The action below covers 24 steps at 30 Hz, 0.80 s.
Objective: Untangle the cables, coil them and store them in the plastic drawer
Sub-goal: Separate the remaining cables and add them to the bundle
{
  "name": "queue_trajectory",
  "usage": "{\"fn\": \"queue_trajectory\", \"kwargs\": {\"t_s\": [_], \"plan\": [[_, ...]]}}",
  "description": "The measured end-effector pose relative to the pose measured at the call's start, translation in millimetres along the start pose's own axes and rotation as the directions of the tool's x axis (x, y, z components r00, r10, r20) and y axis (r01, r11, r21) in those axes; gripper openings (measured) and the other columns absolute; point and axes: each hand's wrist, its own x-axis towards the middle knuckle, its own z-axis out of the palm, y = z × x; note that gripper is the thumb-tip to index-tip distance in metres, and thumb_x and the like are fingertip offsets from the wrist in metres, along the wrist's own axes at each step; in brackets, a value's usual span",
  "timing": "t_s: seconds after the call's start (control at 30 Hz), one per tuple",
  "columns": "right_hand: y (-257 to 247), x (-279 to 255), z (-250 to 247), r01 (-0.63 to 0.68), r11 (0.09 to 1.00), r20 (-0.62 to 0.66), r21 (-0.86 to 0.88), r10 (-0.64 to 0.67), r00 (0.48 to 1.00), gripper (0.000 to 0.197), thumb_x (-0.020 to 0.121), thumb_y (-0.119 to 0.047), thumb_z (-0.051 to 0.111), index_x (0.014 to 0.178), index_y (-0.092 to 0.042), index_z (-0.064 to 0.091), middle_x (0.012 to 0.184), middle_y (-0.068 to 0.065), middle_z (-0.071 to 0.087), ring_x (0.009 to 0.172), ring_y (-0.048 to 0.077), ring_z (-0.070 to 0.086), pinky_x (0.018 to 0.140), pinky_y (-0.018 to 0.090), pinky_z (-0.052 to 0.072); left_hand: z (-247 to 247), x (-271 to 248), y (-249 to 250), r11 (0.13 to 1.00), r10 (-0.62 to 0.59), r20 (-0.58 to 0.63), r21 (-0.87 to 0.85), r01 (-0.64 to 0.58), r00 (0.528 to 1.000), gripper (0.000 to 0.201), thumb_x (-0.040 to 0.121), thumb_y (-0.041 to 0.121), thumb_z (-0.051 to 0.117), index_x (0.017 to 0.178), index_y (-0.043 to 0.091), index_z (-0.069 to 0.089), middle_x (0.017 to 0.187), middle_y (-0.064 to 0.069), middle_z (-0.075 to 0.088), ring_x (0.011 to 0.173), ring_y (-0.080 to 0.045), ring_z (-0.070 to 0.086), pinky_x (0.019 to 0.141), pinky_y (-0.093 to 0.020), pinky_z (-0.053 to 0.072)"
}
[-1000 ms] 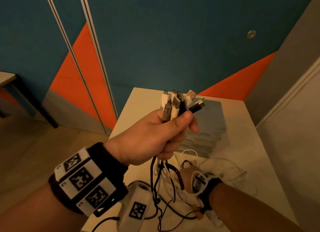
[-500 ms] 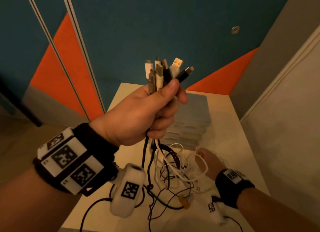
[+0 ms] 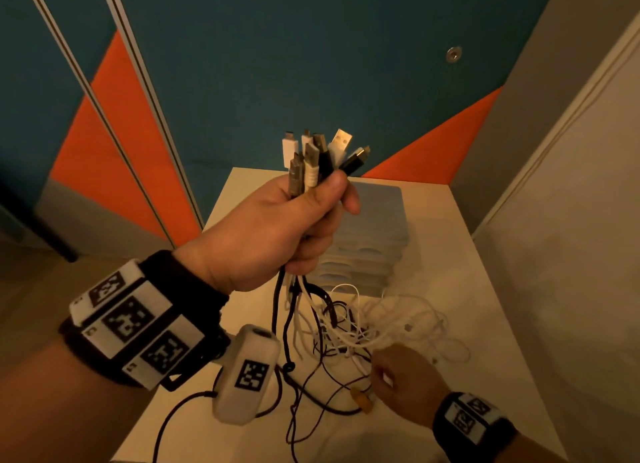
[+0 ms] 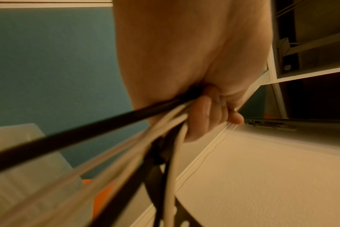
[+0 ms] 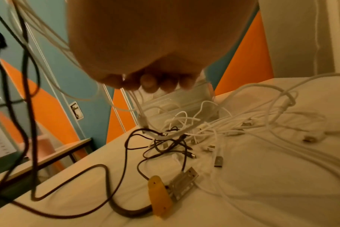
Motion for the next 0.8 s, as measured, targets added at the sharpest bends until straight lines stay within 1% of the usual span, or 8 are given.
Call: {"fn": "queue_trajectory", "kwargs": {"t_s": [0.07, 0.1, 0.2, 0.3, 0.4, 0.57, 0.73, 0.8], "plan": [[0.3, -7.0, -1.9, 0.017, 0.998, 0.205, -0.057, -0.005, 0.979, 0.049, 0.078, -0.06, 0.026, 0.088, -0.023, 0.057, 0.075, -0.008, 0.056, 0.077, 0.012, 0.053, 0.064, 0.023, 0.034, -0.5, 0.5, -0.8, 1.0, 0.019, -0.023, 0.015, -0.019, 1.0, 0.032, 0.092, 0.043, 0.042, 0.077, 0.027, 0.066, 0.062, 0.002, 0.023, 0.047, -0.01, 0.017, 0.042, -0.022, 0.021], [1.7, -9.0, 0.0, 0.029, 0.996, 0.279, -0.085, -0.004, 0.96, 0.049, 0.081, -0.061, 0.028, 0.093, -0.025, 0.058, 0.082, -0.004, 0.063, 0.08, 0.014, 0.058, 0.065, 0.025, 0.037, -0.5, 1.0, -1.6, 0.999, 0.028, -0.037, 0.025, -0.027, 0.999, 0.032, 0.092, 0.043, 0.043, 0.077, 0.027, 0.066, 0.063, 0.0, 0.021, 0.048, -0.011, 0.016, 0.042, -0.022, 0.021], [3.2, -8.1, 12.5, -0.09, 0.994, 0.355, -0.059, 0.105, 0.929, 0.044, 0.089, -0.063, 0.034, 0.104, -0.03, 0.059, 0.099, -0.004, 0.067, 0.091, 0.017, 0.062, 0.076, 0.028, 0.047, 1.9, 3.2, -5.4, 0.998, 0.049, -0.075, 0.041, -0.046, 0.996, 0.031, 0.093, 0.042, 0.044, 0.076, 0.027, 0.066, 0.063, 0.0, 0.021, 0.049, -0.012, 0.016, 0.043, -0.024, 0.019], [1.8, 2.1, 29.0, -0.254, 0.965, 0.305, -0.068, 0.262, 0.915, 0.055, 0.084, -0.073, 0.033, 0.112, -0.032, 0.059, 0.112, -0.007, 0.064, 0.103, 0.016, 0.06, 0.087, 0.032, 0.048, 4.6, 5.3, -13.6, 0.994, 0.079, -0.094, 0.076, -0.072, 0.992, 0.03, 0.094, 0.039, 0.044, 0.078, 0.026, 0.066, 0.06, 0.005, 0.029, 0.047, -0.011, 0.021, 0.043, -0.025, 0.024], [1.7, 7.5, 43.8, -0.303, 0.947, 0.287, -0.103, 0.32, 0.903, 0.051, 0.085, -0.065, 0.044, 0.115, -0.026, 0.057, 0.119, -0.001, 0.055, 0.109, 0.02, 0.056, 0.091, 0.033, 0.046, 8.5, 8.6, -22.2, 0.992, 0.077, -0.119, 0.114, -0.063, 0.99, 0.03, 0.095, 0.039, 0.044, 0.079, 0.025, 0.065, 0.058, 0.007, 0.032, 0.047, -0.012, 0.023, 0.043, -0.026, 0.024], [-1.2, 4.8, 47.8, -0.268, 0.96, 0.297, -0.085, 0.281, 0.913, 0.024, 0.091, -0.039, 0.046, 0.107, -0.023, 0.056, 0.119, 0.004, 0.052, 0.102, 0.024, 0.056, 0.087, 0.034, 0.047, 10.9, 12.7, -27.7, 0.992, 0.076, -0.16, 0.11, -0.059, 0.984, 0.03, 0.095, 0.039, 0.044, 0.079, 0.025, 0.065, 0.059, 0.006, 0.032, 0.046, -0.011, 0.023, 0.044, -0.026, 0.023], [8.4, -15.3, 10.3, -0.219, 0.964, 0.191, 0.153, 0.189, 0.963, 0.018, 0.086, -0.028, 0.058, 0.104, -0.029, 0.062, 0.104, -0.011, 0.053, 0.097, 0.009, 0.053, 0.088, 0.024, 0.044, 6.1, 14.5, -27.8, 0.993, 0.079, -0.199, 0.106, -0.059, 0.977, 0.03, 0.094, 0.041, 0.046, 0.077, 0.026, 0.066, 0.058, 0.006, 0.032, 0.047, -0.011, 0.022, 0.046, -0.03, 0.019], [15.0, -21.5, -11.8, -0.217, 0.939, 0.135, 0.266, 0.187, 0.973, 0.022, 0.085, -0.025, 0.062, 0.106, -0.031, 0.064, 0.105, -0.014, 0.058, 0.093, 0.003, 0.058, 0.087, 0.021, 0.049, 3.4, 14.6, -29.3, 0.993, 0.085, -0.217, 0.104, -0.063, 0.972, 0.03, 0.095, 0.041, 0.046, 0.078, 0.026, 0.065, 0.059, 0.006, 0.031, 0.047, -0.012, 0.022, 0.047, -0.031, 0.019]]}}
